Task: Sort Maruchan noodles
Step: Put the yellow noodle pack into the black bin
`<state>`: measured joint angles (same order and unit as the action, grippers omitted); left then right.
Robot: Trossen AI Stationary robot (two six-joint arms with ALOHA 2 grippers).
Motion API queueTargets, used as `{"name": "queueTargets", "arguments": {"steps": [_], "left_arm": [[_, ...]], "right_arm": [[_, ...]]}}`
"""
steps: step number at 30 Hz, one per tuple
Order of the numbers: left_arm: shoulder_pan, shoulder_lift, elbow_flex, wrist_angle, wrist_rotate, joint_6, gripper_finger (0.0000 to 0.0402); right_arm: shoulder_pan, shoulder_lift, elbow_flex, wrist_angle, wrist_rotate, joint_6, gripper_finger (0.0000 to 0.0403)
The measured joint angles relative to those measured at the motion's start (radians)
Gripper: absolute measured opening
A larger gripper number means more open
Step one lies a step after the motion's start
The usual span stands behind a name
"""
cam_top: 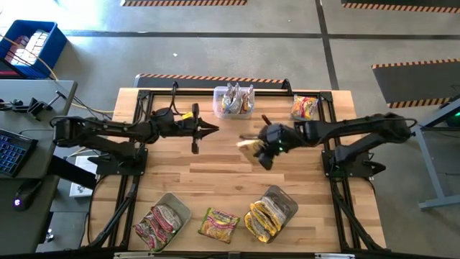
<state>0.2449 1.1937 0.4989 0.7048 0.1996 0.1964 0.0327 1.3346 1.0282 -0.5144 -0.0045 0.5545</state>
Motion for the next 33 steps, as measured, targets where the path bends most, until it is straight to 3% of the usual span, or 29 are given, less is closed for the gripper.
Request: {"name": "queueTargets", "arguments": {"steps": [5, 10, 19, 33], "left_arm": [[0.004, -0.017, -0.008, -0.002, -0.001, -0.001, 0.0014], [0.004, -0.017, -0.008, -0.004, -0.001, -0.001, 0.0014], [0.002, -0.016, -0.008, -0.006, -0.001, -0.025, 0.0014], [0.002, -0.016, -0.008, -0.038, -0.001, -0.065, 0.0015]], "right_arm": [[0.166, 0.034, 0.219, -0.407, 0.014, 0.265, 0.0085], [0.313, 0.097, 0.301, -0.588, -0.058, 0.522, 0.0086], [0.435, 0.254, 0.300, -0.575, -0.212, 0.708, 0.0087], [0.439, 0.396, 0.299, -0.498, -0.232, 0.729, 0.0087]]}}
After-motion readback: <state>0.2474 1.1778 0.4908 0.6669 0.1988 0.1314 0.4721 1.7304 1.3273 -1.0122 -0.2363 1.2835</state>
